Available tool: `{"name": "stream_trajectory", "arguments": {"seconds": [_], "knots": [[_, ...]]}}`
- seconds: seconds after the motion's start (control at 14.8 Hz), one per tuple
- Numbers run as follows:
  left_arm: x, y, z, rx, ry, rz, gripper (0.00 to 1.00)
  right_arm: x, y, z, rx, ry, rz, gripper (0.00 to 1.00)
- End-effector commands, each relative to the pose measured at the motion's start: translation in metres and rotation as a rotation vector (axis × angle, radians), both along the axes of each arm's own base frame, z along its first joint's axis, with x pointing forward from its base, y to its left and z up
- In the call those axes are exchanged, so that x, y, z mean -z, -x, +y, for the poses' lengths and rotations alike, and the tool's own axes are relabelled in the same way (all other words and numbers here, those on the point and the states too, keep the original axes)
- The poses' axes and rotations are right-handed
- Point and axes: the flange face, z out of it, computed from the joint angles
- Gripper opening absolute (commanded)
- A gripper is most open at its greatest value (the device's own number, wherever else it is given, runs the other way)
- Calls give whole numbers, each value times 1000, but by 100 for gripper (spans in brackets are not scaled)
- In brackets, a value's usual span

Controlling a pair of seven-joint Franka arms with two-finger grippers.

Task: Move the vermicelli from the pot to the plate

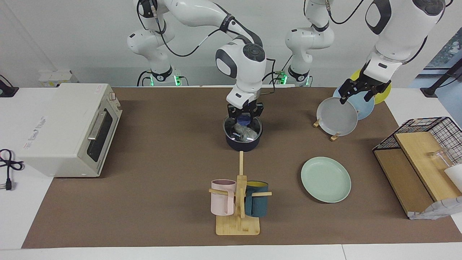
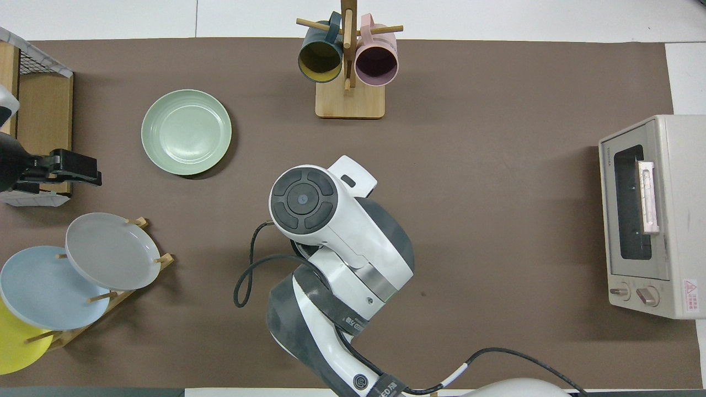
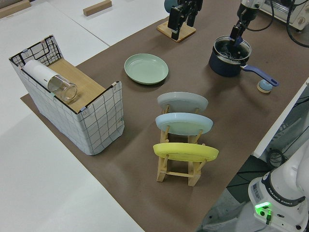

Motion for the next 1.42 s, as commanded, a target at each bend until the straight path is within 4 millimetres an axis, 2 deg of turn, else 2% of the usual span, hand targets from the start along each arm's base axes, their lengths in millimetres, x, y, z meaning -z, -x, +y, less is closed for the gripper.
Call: {"name": "stream_trajectory", "arguments": {"seconds": [0.0,0.27,0.47,0.61,0.68,0.75,0.88,0.95,1.08,1.22,1.29,1.36], "knots": [[-4,0,-1,-5,10,-18,100,-33,-31,-38,-40,-13,2,56],[-7,-2,-15,19,15,-40,100,-46,-75,-117,-116,-12,14,56],[-3,6,-57,13,97,-8,100,-49,-100,-182,-205,-5,45,56],[8,19,-126,-35,106,18,100,-40,-116,-230,-250,-4,56,56],[28,27,-164,-67,102,32,100,-35,-121,-252,-270,-6,65,56],[49,38,-209,-71,108,30,100,-34,-126,-276,-289,-7,69,56],[118,68,-302,-104,96,51,100,-26,-130,-314,-294,-10,67,56],[147,79,-328,-109,94,52,100,-18,-127,-318,-302,-6,69,56],[182,91,-350,-100,82,63,100,5,-118,-343,-297,-5,45,56],[200,93,-360,-99,69,72,100,22,-107,-353,-312,-6,23,56],[210,95,-365,-103,60,71,100,35,-101,-368,-304,-7,14,56],[217,94,-366,-97,49,69,100,43,-95,-374,-298,-9,3,56]]}}
